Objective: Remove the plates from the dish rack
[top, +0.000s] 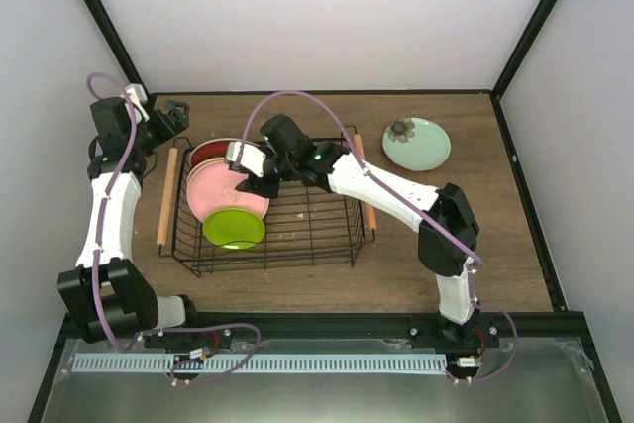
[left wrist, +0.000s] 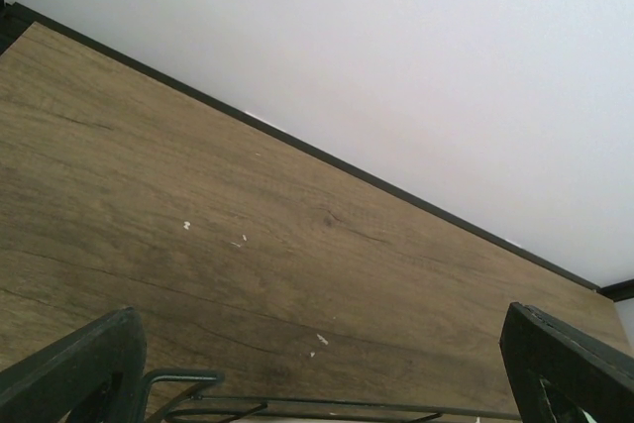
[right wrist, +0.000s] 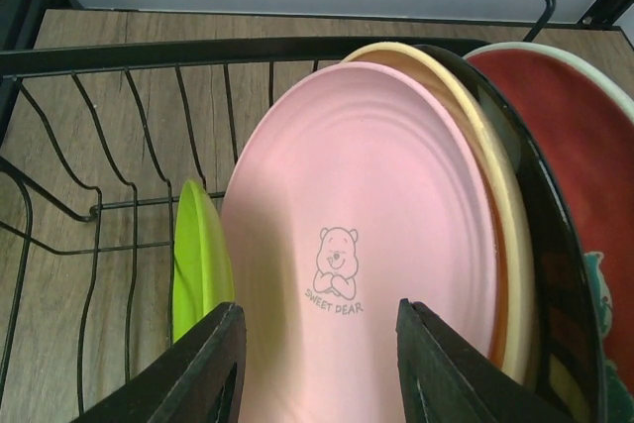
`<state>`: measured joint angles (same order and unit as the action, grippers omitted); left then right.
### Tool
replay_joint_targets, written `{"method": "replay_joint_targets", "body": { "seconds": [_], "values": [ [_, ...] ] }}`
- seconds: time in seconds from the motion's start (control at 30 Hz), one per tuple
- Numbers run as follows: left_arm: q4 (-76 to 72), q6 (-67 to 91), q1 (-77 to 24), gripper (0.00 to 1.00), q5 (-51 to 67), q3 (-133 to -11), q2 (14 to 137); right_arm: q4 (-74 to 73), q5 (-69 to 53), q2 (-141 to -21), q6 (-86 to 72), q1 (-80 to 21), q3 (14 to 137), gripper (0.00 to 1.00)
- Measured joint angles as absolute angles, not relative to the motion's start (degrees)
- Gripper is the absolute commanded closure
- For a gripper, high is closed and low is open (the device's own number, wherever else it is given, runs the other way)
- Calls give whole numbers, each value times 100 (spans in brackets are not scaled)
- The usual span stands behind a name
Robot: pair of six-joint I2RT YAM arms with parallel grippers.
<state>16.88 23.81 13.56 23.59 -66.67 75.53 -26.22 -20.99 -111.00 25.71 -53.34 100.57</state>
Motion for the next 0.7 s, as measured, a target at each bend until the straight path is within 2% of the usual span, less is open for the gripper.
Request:
{"method": "replay_joint_targets", "body": {
  "seconds": [0.7],
  "values": [
    [1594,2381,1345,0,2370,-6648,7553,-2963,-2235,-11758,2827,-5559,10165,54]
  ]
}}
